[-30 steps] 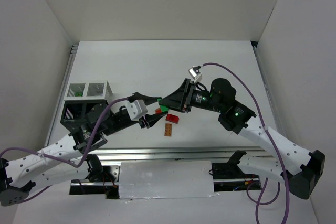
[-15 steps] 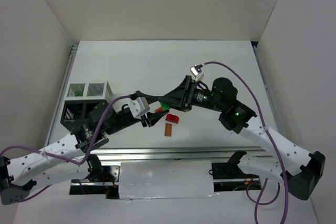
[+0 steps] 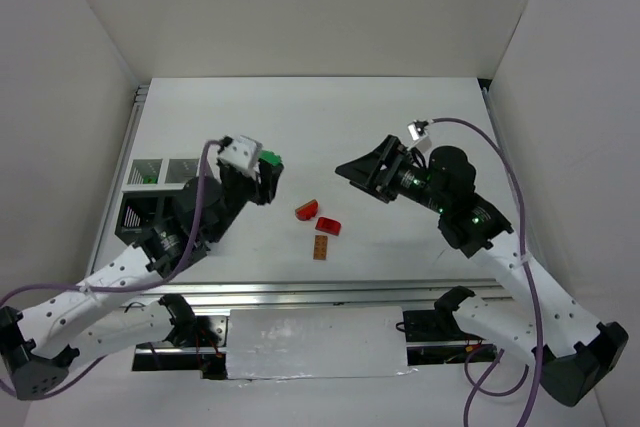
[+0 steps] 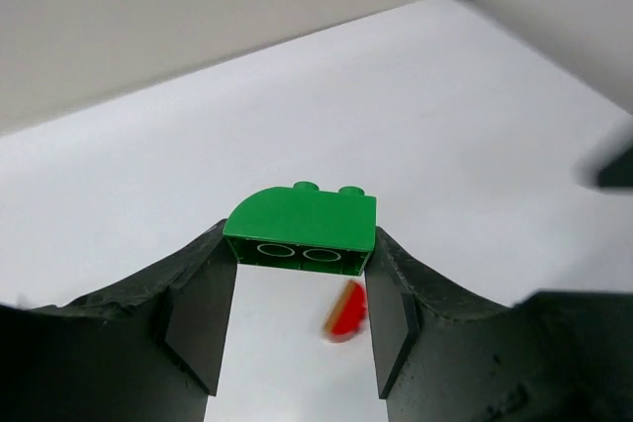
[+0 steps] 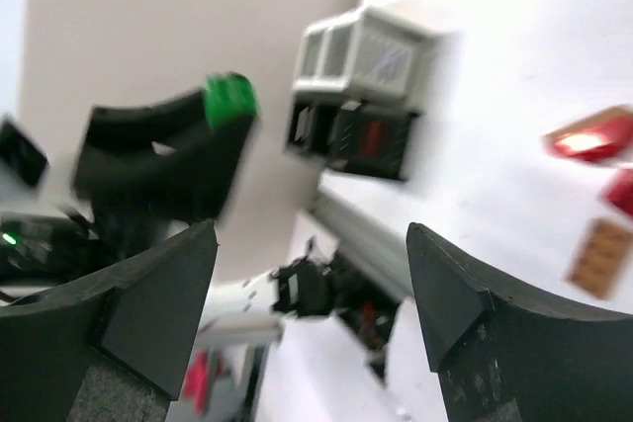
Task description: Sort the legos into containers by color
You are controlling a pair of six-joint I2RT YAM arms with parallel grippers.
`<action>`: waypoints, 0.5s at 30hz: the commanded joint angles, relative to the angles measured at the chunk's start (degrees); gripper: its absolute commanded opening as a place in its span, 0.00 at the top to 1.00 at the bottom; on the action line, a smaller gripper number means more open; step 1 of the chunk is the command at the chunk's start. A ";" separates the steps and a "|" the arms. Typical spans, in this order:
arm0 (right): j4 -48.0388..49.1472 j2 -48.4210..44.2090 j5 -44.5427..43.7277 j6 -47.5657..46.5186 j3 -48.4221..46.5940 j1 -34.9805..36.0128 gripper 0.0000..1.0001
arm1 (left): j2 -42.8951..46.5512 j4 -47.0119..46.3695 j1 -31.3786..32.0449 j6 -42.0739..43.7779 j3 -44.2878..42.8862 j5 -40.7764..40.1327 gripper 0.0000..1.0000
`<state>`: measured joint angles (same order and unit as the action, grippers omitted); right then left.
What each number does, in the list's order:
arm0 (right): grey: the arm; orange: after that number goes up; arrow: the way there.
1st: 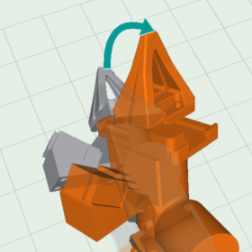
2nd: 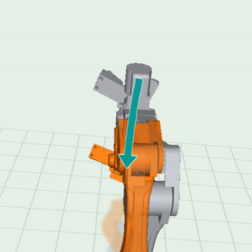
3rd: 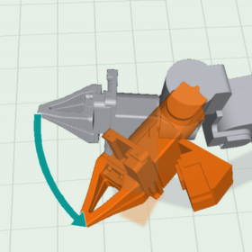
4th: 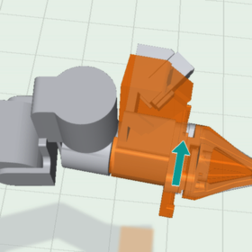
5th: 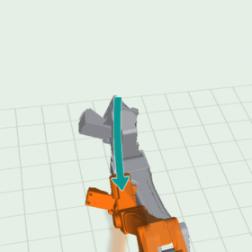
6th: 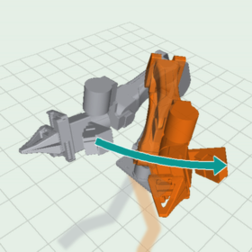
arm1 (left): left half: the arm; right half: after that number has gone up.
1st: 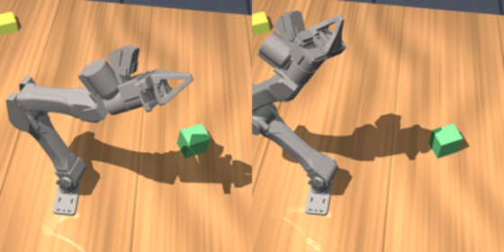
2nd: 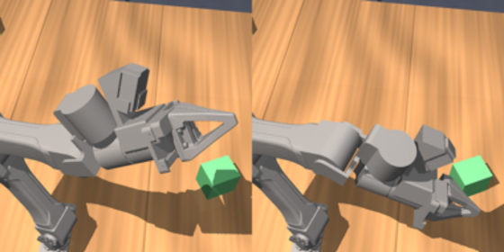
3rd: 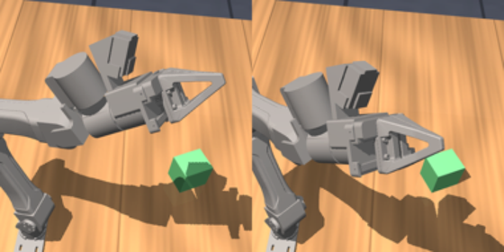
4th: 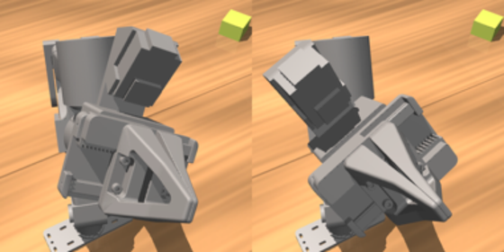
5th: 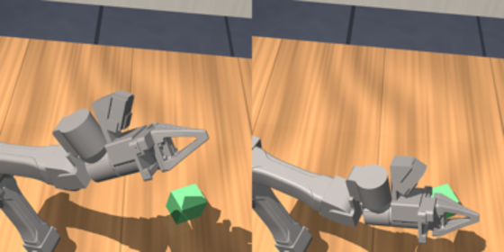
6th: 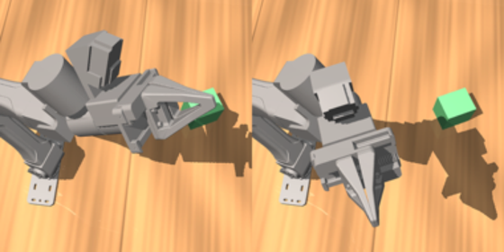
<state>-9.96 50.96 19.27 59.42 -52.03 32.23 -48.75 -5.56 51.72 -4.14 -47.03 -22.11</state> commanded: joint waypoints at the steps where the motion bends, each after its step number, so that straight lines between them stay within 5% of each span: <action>1: -8.23 -4.72 -6.69 -6.14 0.26 -2.95 0.15 | -4.74 12.77 -11.52 -16.00 -8.32 -19.71 1.00; 4: -10.69 -7.62 -9.16 -8.17 0.17 -3.49 0.15 | -12.29 32.27 -27.60 -30.94 -18.52 -19.39 1.00; 9: -13.24 -10.78 -9.42 -10.72 0.79 -3.40 0.16 | -22.50 44.75 -51.23 -36.29 -29.07 -12.97 1.00; 15: -14.48 -13.78 -9.25 -11.87 2.37 -3.49 0.16 | -28.23 48.46 -62.44 -34.10 -31.46 -8.66 1.00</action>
<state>-23.22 38.50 10.90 49.74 -50.15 28.88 -76.53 37.52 -8.78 -36.82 -76.53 -33.01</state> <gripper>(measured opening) 0.844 0.613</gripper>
